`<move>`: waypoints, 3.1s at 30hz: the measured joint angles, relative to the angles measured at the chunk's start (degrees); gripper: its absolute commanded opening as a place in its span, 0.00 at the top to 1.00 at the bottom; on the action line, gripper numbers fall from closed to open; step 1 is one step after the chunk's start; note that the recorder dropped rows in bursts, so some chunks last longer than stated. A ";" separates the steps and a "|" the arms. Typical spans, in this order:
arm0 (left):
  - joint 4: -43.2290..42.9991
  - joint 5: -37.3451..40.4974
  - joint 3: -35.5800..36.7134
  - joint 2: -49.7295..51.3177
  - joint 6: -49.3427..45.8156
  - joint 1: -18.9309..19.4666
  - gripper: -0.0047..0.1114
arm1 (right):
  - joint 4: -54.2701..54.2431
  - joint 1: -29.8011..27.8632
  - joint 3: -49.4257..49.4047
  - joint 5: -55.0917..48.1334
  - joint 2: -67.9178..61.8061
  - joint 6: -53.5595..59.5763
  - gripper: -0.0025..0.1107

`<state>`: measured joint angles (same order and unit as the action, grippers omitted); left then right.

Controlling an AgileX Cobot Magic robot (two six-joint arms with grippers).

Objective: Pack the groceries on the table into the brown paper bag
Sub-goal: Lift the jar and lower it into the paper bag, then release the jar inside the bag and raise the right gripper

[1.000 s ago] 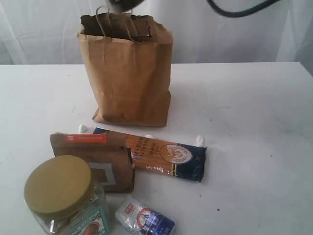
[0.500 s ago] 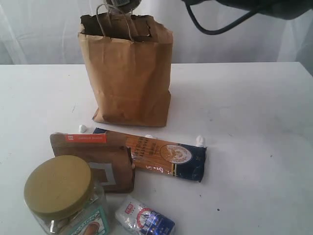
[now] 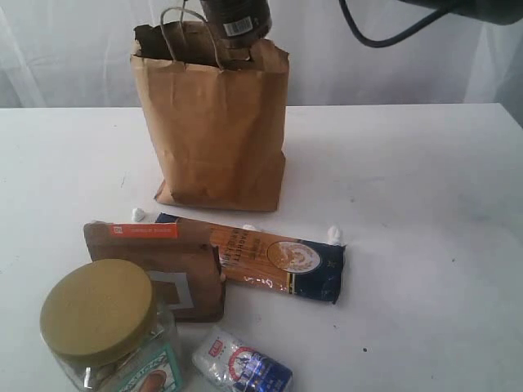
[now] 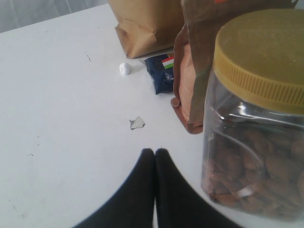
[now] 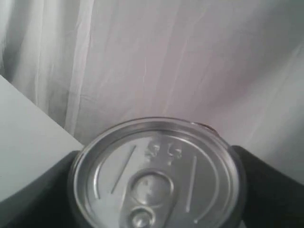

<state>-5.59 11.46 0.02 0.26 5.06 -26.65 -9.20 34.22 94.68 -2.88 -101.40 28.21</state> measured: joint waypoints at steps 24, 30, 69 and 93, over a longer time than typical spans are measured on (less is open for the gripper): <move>0.00 0.00 0.00 0.00 0.00 0.00 0.96 | -0.22 -1.96 -4.14 6.16 -2.44 -6.32 0.98; 0.00 0.00 0.00 0.00 0.00 0.00 0.96 | -0.22 -1.96 -4.14 4.99 -2.44 -6.43 0.98; 0.00 0.00 0.00 0.00 0.00 0.00 0.96 | -1.15 -4.47 -4.14 0.22 -6.06 -3.56 0.44; 0.00 0.00 0.00 0.00 0.00 0.00 0.96 | -1.27 -4.47 -4.14 -2.39 -5.46 -3.45 0.13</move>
<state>-5.59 11.46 0.02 0.26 5.06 -26.65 -10.47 29.75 90.54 -5.27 -106.86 24.76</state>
